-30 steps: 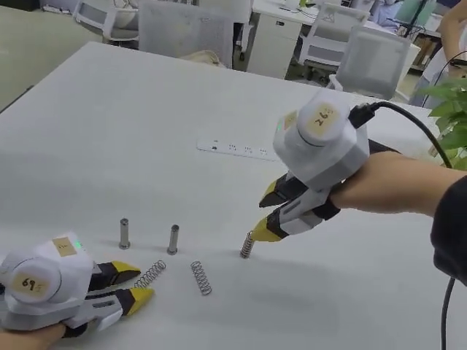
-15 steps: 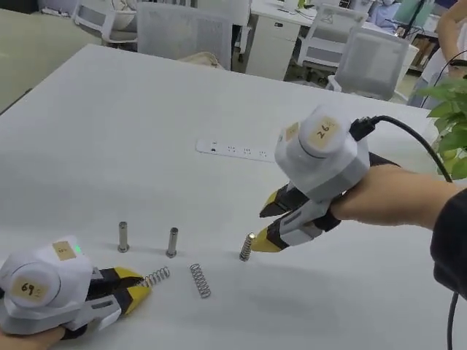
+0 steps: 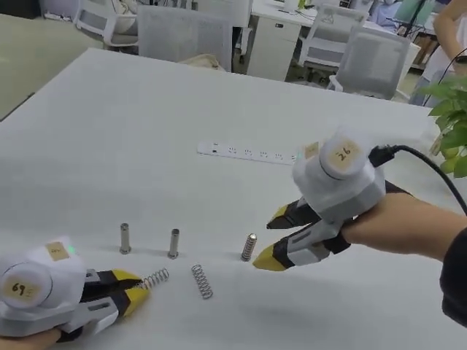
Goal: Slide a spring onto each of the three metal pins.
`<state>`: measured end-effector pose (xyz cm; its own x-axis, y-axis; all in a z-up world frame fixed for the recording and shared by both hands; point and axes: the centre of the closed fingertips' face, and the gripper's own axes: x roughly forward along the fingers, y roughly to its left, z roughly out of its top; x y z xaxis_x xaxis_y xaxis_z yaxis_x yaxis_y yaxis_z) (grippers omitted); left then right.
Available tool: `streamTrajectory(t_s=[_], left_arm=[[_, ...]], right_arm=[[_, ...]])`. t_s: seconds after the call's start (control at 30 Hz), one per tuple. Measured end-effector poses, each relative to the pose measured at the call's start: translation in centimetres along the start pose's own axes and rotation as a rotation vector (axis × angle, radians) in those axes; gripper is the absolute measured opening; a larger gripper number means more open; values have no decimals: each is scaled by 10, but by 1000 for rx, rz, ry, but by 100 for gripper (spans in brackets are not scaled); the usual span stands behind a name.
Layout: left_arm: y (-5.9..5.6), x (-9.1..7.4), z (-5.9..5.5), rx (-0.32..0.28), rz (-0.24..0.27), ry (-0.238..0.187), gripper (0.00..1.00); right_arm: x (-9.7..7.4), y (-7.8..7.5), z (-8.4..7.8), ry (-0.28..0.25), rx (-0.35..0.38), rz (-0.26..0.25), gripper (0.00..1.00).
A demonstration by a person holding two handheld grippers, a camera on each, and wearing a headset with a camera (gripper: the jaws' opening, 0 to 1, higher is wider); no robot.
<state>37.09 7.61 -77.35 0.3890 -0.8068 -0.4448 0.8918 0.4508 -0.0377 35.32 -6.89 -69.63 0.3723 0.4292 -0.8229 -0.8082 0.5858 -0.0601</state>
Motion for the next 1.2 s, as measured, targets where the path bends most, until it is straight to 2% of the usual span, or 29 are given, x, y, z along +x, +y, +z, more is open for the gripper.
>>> streamTrajectory(t_s=[0.13,0.17,0.33,0.47,0.7,0.93,1.2], left_arm=[[-2,-3,3,4,-5,-5,2],[-2,-4,3,6,-7,-7,2],[-5,-8,7,10,-12,-13,2],[-4,-14,10,8,-10,-22,2],[-7,-22,18,11,-4,-35,2],[-14,-29,28,21,-9,-47,2],[-21,-37,38,27,-13,-59,2]], right_arm=[[-1,2,-3,-45,43,-4,42],[-2,2,-2,-71,61,-7,43],[2,6,-10,-99,94,-3,49],[4,8,-14,-144,134,-6,53],[5,16,-16,-236,159,1,60],[6,23,-25,-283,192,3,66],[2,32,-26,-368,208,6,72]])
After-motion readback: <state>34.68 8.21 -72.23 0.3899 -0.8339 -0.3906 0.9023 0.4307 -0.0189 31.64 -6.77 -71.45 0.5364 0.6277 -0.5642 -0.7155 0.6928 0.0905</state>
